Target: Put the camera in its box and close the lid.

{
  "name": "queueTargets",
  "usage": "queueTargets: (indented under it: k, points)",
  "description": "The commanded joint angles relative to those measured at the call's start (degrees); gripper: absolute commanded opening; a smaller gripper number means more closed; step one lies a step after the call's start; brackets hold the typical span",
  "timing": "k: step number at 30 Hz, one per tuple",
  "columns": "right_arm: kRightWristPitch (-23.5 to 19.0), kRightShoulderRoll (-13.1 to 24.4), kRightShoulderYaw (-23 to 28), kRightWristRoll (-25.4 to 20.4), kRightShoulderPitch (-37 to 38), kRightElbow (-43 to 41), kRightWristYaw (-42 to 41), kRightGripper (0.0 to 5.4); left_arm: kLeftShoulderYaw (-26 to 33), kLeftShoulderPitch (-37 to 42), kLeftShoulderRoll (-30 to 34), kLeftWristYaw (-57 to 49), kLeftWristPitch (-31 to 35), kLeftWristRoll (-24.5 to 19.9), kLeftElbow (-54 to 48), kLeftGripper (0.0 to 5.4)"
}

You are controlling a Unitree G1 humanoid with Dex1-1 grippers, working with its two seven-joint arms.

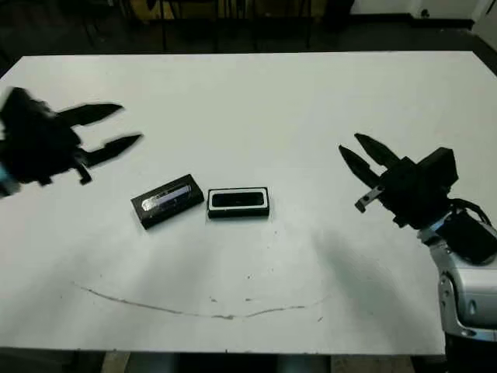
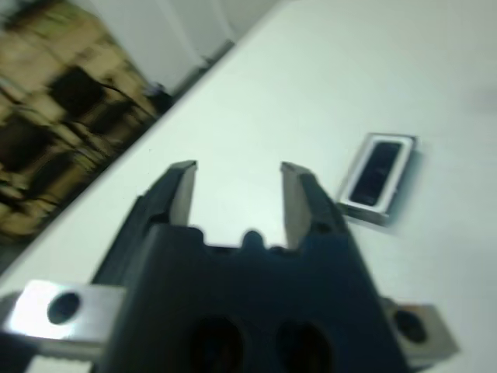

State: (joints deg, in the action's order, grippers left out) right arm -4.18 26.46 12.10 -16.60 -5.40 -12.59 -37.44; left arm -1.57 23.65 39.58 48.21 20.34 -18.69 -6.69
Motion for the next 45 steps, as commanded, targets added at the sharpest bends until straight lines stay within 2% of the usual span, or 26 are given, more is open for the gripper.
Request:
queueTargets:
  k: [1,10,11,20,26,31,45]
  points:
    - [-0.76,0.58,-0.26,-0.15,1.02,0.35,0.50,0.00,-1.60,0.91,-1.54,2.53,-0.02,0.10,4.67,3.60]
    - [-0.86,0.71,-0.60,-0.16,0.73,0.41,1.67,0.00,-1.36,0.45,-4.10,5.50,-2.08,0.09,10.34,5.31]
    - [-0.91,0.71,-0.67,-0.24,0.79,0.55,1.66,0.00,-1.46,-0.06,-4.24,5.39,-2.68,0.44,10.51,5.38]
    - [-1.81,1.24,-0.80,-0.18,1.43,0.33,2.09,0.00,-2.10,-3.50,-4.35,5.96,-2.79,0.79,11.53,5.38]
    - [-0.18,1.30,-0.78,-0.44,1.30,1.68,1.05,0.00,-2.89,-5.21,-4.67,5.44,-4.52,2.74,12.87,5.38]
    - [-0.75,1.33,-0.69,-0.53,1.58,1.55,1.18,0.00,-3.23,-5.81,-5.41,5.85,-4.41,2.96,14.70,5.38]
    - [0.60,1.66,-0.65,-0.04,1.45,2.37,0.59,0.00,-4.20,-5.96,-7.78,5.04,-10.89,7.23,21.01,5.38]
